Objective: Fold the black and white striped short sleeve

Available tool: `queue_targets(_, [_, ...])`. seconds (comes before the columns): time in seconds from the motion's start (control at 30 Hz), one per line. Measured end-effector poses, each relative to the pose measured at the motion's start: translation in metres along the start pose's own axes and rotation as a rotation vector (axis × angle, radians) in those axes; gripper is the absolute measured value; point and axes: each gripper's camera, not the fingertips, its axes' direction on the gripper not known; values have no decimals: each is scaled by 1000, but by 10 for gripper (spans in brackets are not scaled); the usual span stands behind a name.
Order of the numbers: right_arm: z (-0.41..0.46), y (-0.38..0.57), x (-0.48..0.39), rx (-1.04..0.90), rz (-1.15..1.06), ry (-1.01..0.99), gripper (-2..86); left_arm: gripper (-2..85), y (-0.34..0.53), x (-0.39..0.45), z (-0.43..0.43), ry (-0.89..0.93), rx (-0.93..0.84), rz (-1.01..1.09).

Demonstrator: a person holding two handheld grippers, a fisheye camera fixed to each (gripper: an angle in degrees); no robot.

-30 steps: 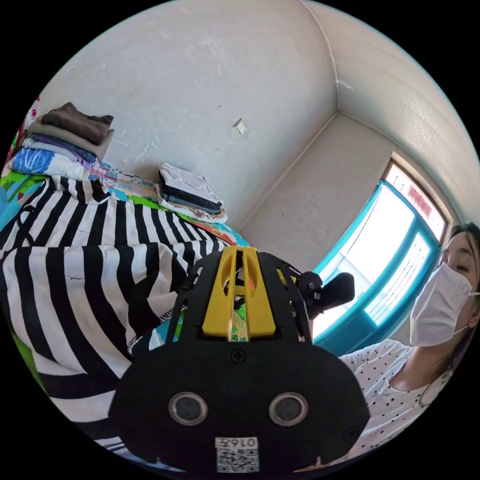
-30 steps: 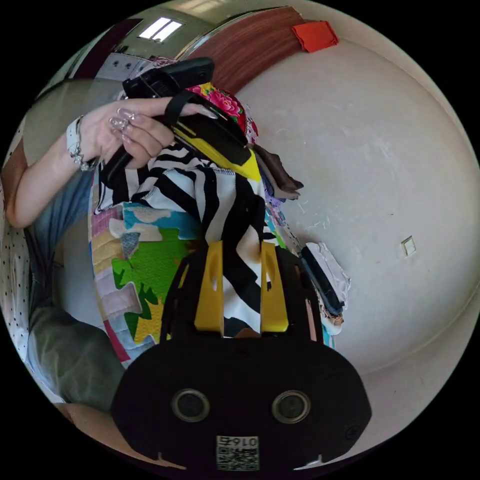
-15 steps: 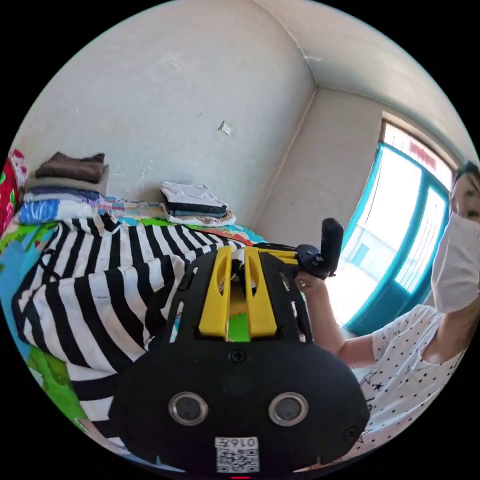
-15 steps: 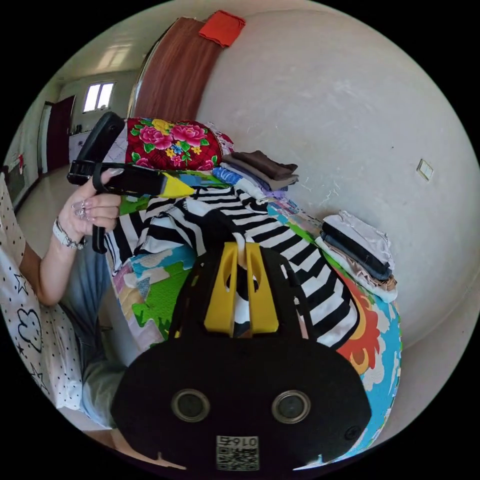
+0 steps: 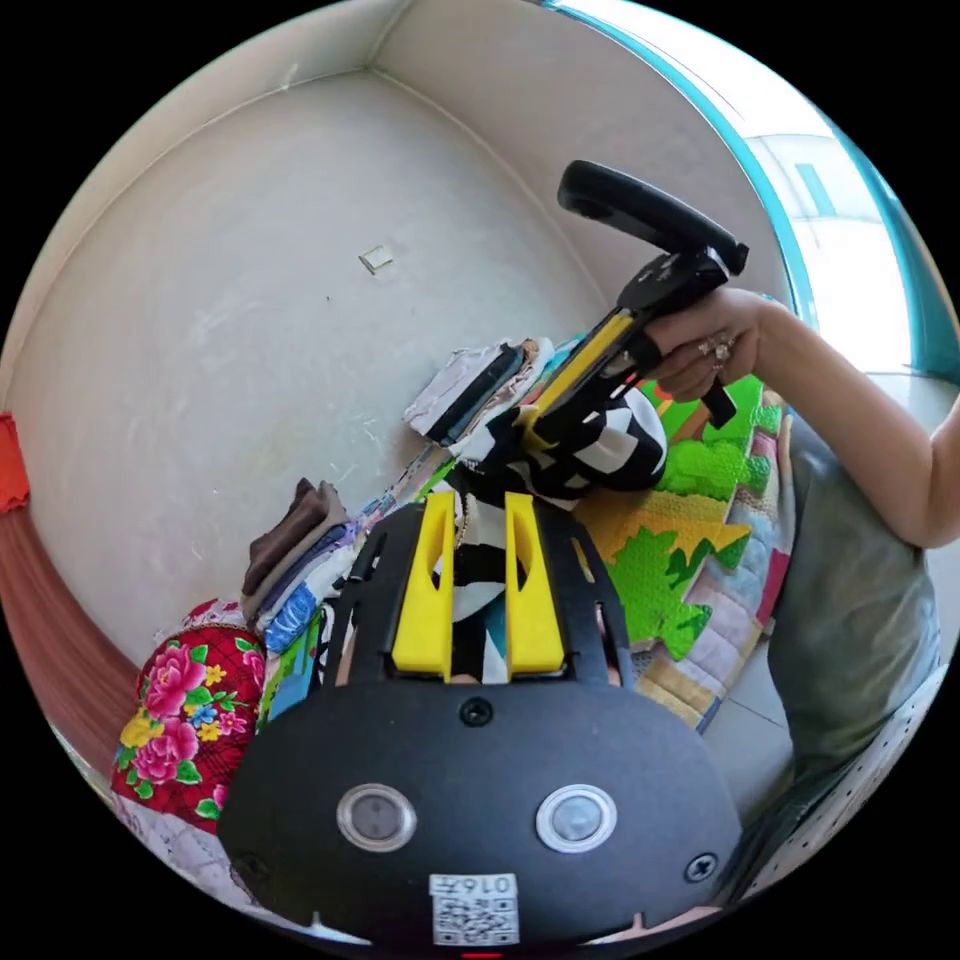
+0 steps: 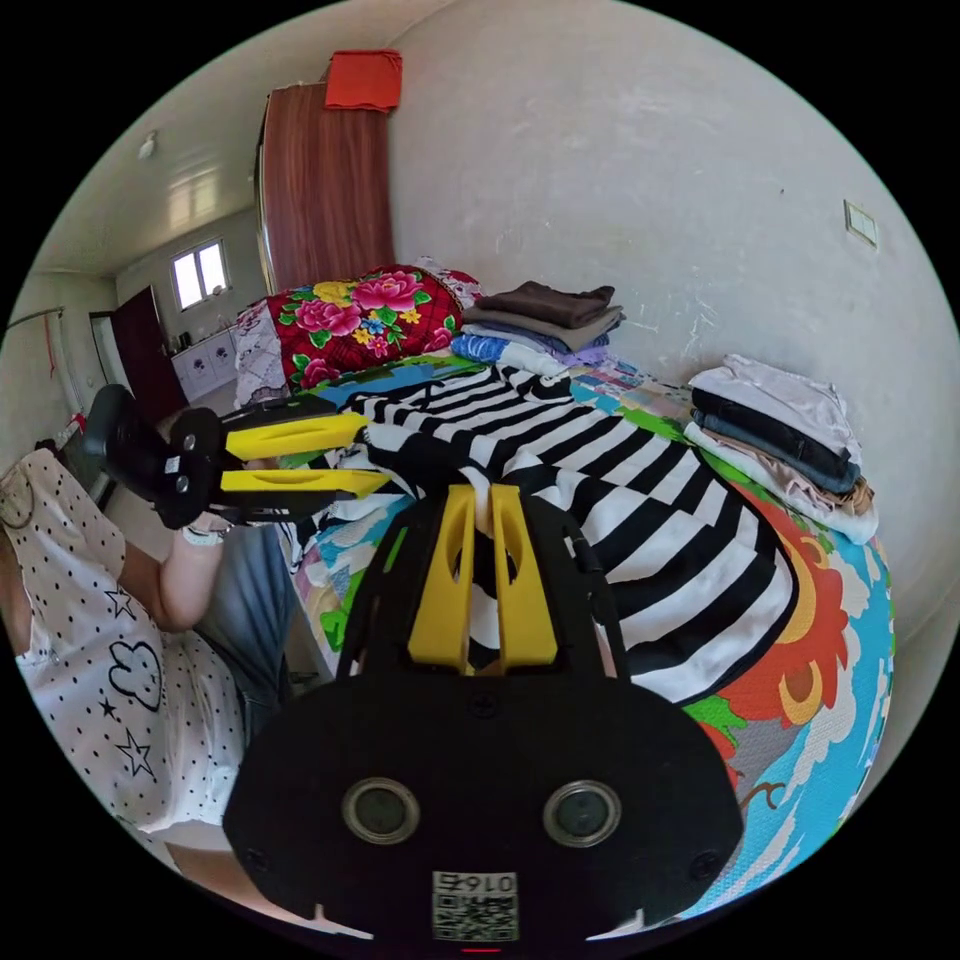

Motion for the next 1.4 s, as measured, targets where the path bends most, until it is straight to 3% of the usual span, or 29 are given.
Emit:
queue_targets(0.07, [0,-1,-1,-2,-2,-12,16,77,-9,19,-6,-66,21,82])
queue_targets(0.17, [-1,-2,-4,-3,-6,-34,17,71,-16,53,-21,-343,113,181])
queue_targets(0.23, [-2,-3,-8,2,-14,-36,19,66,-18,78,-18,-357,92,333])
queue_targets(0.4, [-7,-3,-27,-1,-35,-47,29,44,-23,93,-7,-437,31,396])
queue_targets(0.57, [-15,-2,-55,33,-84,-23,69,2,-33,61,-13,-269,15,191])
queue_targets(0.63, [-22,0,-70,71,-121,-12,94,-2,-37,28,-12,-142,2,16])
queue_targets(0.83, [-38,16,-160,232,-382,143,156,-6,-34,-47,4,145,-55,-312])
queue_targets(1.03, [0,7,-245,218,-436,624,161,-6,-16,-86,12,286,-26,-484])
queue_targets(1.2, [26,24,-300,341,-544,1055,153,-7,4,-113,17,298,3,-577])
queue_targets(1.4, [32,26,-284,217,-440,1058,157,-6,23,-138,27,355,18,-643])
